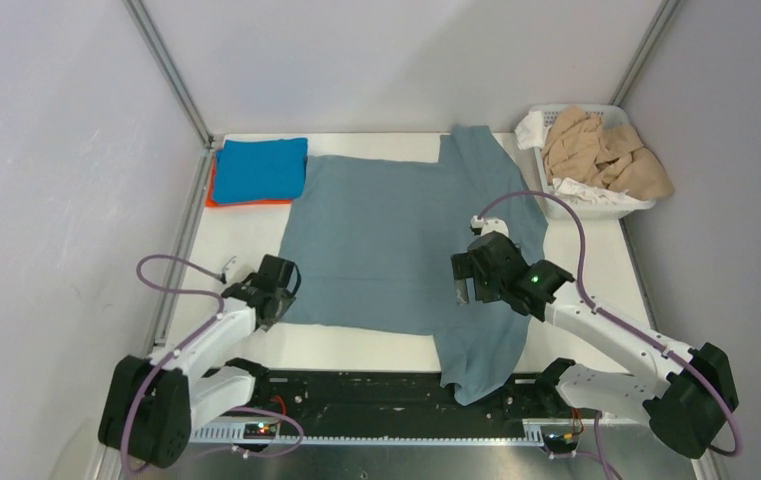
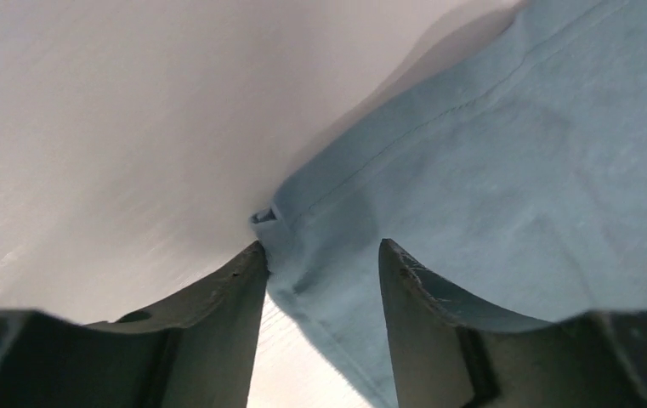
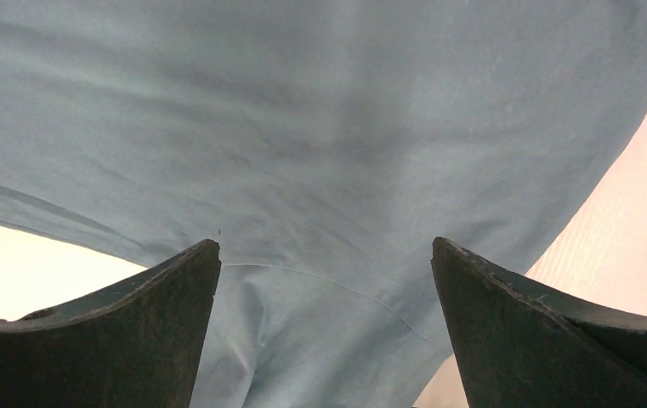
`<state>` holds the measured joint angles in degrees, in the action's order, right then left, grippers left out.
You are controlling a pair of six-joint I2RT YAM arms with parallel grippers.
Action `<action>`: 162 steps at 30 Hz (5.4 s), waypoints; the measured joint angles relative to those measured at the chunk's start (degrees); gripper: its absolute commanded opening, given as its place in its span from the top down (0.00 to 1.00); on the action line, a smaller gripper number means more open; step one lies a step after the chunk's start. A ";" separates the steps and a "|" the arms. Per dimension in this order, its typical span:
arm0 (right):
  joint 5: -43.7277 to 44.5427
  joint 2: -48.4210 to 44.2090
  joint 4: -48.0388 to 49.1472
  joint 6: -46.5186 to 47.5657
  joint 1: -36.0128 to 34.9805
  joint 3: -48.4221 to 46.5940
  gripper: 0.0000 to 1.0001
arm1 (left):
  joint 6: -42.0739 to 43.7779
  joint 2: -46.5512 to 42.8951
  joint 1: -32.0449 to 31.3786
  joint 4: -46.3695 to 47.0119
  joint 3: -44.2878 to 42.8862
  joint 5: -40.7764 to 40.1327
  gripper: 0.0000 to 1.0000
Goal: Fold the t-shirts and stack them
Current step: Grab the side of the flattened tshirt closest away from the robot with both arms, then fold the flattened tshirt in 1/3 of the way
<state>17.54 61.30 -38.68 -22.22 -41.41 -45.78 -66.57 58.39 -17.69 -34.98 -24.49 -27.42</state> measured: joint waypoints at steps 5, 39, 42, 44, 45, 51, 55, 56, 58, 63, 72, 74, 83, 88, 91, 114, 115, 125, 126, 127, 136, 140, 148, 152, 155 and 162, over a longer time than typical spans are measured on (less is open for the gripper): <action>-1.09 -0.20 -0.09 0.04 0.00 0.00 0.01 | -0.63 5.09 0.22 4.74 -2.01 0.72 0.93; -18.62 17.42 -7.30 -8.33 -34.86 5.77 0.45 | 0.63 -9.33 0.26 5.09 2.78 3.52 1.00; -16.94 17.66 -7.96 -9.25 -34.86 5.79 0.74 | 0.63 -10.86 0.26 4.55 3.08 3.37 1.00; -16.15 17.68 -8.33 -9.97 -34.71 5.92 0.86 | 0.63 -11.26 0.26 4.31 3.08 3.19 1.00; -15.89 17.66 -8.57 -10.10 -34.67 5.92 0.89 | 0.63 -11.32 0.26 4.20 3.08 3.10 1.00; -14.93 15.67 -9.62 -11.06 -32.48 6.45 0.94 | 0.63 -11.65 0.33 3.54 3.08 3.04 1.00; -12.74 12.68 -12.48 -10.47 -28.98 5.16 0.98 | 0.66 -12.98 0.33 3.04 3.04 3.06 1.00; -11.85 12.31 -13.68 -10.03 -27.89 3.98 0.99 | 0.68 -13.16 0.33 2.91 2.95 3.06 1.00; -10.99 12.07 -15.10 -8.90 -25.57 1.40 1.00 | 0.96 -13.20 0.37 2.64 2.54 3.04 1.00; -11.02 11.85 -15.78 -5.27 -16.57 -5.60 1.00 | 1.81 -11.28 0.63 2.05 -0.76 2.93 1.00; -5.29 14.73 -17.99 4.02 -8.94 -15.69 1.00 | 3.85 -0.90 2.14 1.77 -10.03 2.01 1.00; -2.16 16.79 -17.97 8.22 -8.81 -17.66 1.00 | 4.26 1.11 2.34 1.90 -12.15 1.88 1.00; 8.98 22.12 -14.56 32.70 -6.45 -18.34 1.00 | 6.84 10.51 4.66 4.39 -18.05 2.54 1.00; 12.04 25.73 -11.89 49.62 -4.63 -18.58 1.00 | 8.24 14.82 5.14 5.35 -20.26 3.93 1.00; 11.72 26.29 -11.98 58.80 -2.91 -18.78 1.00 | 8.76 16.31 5.14 5.81 -21.14 4.35 1.00; 6.91 32.04 0.42 96.72 7.37 -23.52 1.00 | 10.10 30.05 9.11 6.51 -31.65 9.25 1.00; 6.58 32.72 1.01 99.21 7.82 -23.58 1.00 | 10.10 31.12 9.42 6.49 -32.59 9.49 1.00; 2.34 39.58 10.88 114.40 12.85 -23.85 1.00 | 10.08 39.21 10.19 6.49 -39.74 10.08 0.65; 1.75 40.37 12.37 115.45 13.31 -23.89 0.98 | 9.94 39.78 10.32 6.40 -40.33 10.01 0.48; 1.09 41.20 14.08 116.43 13.73 -23.91 0.87 | 9.94 40.30 10.49 6.40 -40.89 9.84 0.39; -2.89 45.38 29.49 120.17 16.31 -24.02 0.01 | 10.58 40.79 11.52 6.62 -44.94 8.04 0.00; -4.09 43.56 33.18 115.86 16.92 -23.87 0.01 | 12.15 37.77 11.50 6.36 -44.35 8.22 0.00; 6.49 28.94 47.95 80.15 17.38 -21.57 0.01 | 17.31 32.72 9.53 6.64 -43.01 11.91 0.00; 7.30 18.73 42.60 50.45 20.94 -21.62 0.01 | 19.37 34.03 7.13 6.64 -42.77 15.15 0.00; 0.46 12.22 35.21 27.74 26.21 -20.46 0.01 | 20.76 35.56 5.77 7.45 -41.94 17.44 0.00; -18.86 11.23 30.05 -1.07 27.56 -4.28 0.01 | 23.19 39.76 5.49 9.44 -39.82 21.64 0.00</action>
<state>-1.32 72.53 -8.62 -23.29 -13.85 -50.06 -43.38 98.15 -12.21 -25.54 -64.31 -5.78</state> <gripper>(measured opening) 0.993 0.995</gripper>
